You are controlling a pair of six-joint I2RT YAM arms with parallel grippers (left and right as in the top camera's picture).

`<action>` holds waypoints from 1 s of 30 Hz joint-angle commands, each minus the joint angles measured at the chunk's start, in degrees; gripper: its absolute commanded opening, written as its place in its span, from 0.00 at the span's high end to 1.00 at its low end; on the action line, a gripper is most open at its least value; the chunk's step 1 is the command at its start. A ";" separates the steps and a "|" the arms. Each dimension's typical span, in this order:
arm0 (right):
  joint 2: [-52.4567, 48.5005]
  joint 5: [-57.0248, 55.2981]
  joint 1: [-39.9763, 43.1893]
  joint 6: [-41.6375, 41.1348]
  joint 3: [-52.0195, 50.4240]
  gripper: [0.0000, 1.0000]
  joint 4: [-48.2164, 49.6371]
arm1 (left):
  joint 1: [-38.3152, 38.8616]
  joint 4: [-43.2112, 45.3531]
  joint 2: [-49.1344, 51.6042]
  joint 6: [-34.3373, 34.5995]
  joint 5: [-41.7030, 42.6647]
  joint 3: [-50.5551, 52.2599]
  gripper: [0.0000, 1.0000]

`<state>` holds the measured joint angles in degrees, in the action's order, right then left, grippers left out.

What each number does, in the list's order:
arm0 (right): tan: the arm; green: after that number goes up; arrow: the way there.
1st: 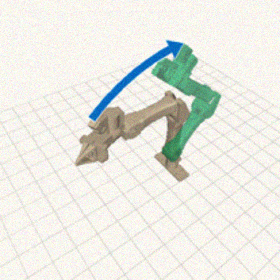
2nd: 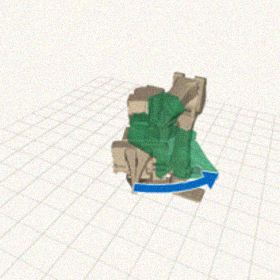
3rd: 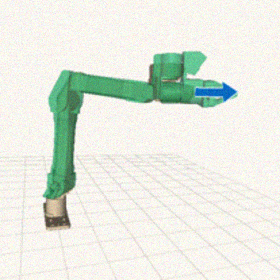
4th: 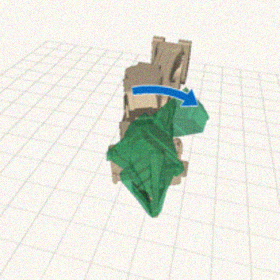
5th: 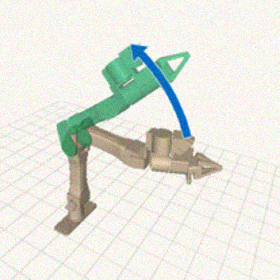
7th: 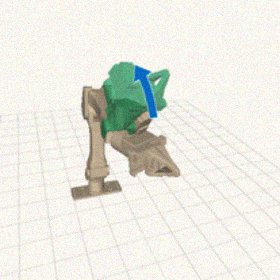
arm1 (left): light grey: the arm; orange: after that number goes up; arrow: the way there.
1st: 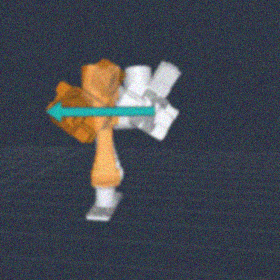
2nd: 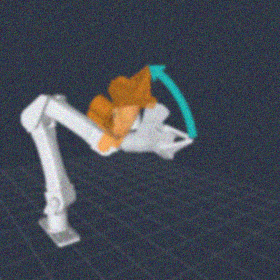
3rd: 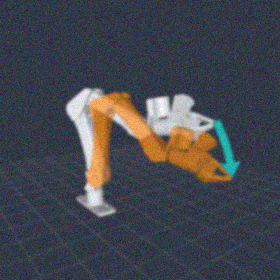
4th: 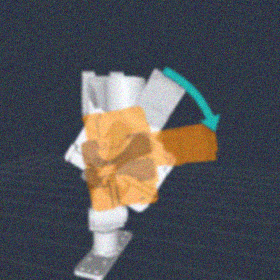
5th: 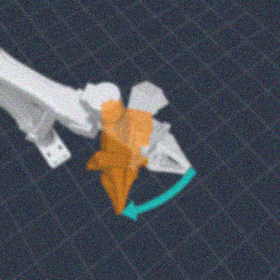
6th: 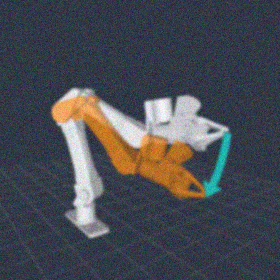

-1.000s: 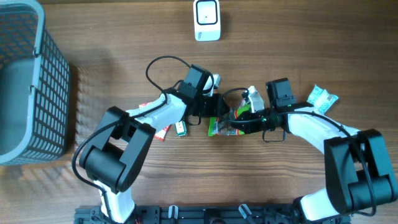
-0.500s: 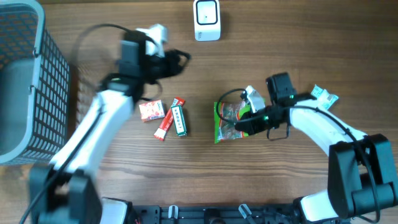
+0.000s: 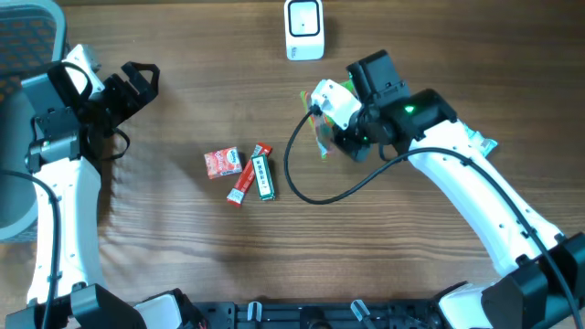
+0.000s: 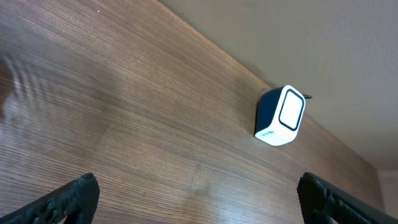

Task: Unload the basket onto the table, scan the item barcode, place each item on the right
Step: 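Lift the green snack bags with the right gripper toward the scanner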

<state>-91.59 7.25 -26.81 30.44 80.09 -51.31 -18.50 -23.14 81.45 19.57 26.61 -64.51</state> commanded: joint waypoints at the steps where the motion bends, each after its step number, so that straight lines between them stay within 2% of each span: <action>1: 1.44 -3.67 -0.02 5.53 8.02 0.96 -1.77 | -0.15 -0.17 0.09 -1.33 0.28 -0.11 0.00; 6: -0.24 -7.54 -0.02 10.05 22.40 0.95 -9.29 | -0.15 -0.33 0.09 -1.33 0.28 -0.11 0.00; 9: -3.89 -14.34 -0.04 13.97 31.34 0.95 -10.54 | -0.15 -0.33 0.09 -1.33 0.31 -0.11 0.00; 17: -19.12 -21.97 -2.60 32.81 32.68 0.96 11.15 | -0.13 -0.33 0.09 -1.33 0.31 -0.11 0.00; 23: -30.86 -27.96 -2.58 43.36 32.68 0.96 33.44 | -0.13 -0.33 0.09 -1.33 0.31 -0.11 0.00; 26: -35.87 -31.43 -2.51 50.77 32.65 0.96 49.48 | -0.15 -0.33 0.09 -1.33 0.31 -0.11 0.00; 30: -40.26 -31.41 -1.64 54.53 32.65 0.96 61.96 | -0.15 -0.33 0.09 -1.33 0.31 -0.11 0.00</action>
<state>-129.34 -22.57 -29.21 81.06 111.37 4.89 -18.50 -23.62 81.52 19.55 26.63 -64.51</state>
